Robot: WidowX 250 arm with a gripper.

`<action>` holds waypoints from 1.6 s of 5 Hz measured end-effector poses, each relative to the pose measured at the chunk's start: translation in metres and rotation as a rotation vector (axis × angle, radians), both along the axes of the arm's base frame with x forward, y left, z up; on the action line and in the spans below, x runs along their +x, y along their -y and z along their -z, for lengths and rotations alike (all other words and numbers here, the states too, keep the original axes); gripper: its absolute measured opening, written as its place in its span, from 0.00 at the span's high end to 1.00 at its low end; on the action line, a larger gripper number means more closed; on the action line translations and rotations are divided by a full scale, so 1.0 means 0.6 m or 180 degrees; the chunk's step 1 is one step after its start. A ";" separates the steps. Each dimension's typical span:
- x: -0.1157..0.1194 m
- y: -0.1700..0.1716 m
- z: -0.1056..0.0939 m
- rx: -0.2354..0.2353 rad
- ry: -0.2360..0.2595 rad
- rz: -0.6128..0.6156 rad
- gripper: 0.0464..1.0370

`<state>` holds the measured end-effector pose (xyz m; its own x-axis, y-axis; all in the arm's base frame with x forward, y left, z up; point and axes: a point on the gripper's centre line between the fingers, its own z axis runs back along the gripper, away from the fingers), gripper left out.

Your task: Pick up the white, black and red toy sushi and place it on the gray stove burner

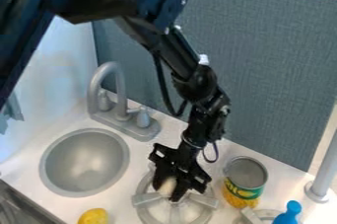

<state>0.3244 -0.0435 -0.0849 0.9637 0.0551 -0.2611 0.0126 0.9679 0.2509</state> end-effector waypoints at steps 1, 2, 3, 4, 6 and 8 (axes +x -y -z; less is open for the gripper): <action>-0.005 0.009 0.001 -0.0121 -0.0065 -0.0017 0.43; -0.029 0.019 -0.015 -0.0582 0.0018 -0.0030 0.13; -0.033 0.023 -0.069 -0.0912 0.0384 -0.0024 0.03; -0.037 0.023 -0.095 -0.1028 0.0561 0.0006 0.03; -0.011 0.051 -0.114 -0.1087 0.0691 0.0321 0.03; 0.031 0.119 -0.151 -0.1009 0.0798 0.0701 0.03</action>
<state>0.3432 -0.1150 0.0056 0.9791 -0.2030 0.0106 0.2032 0.9785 -0.0357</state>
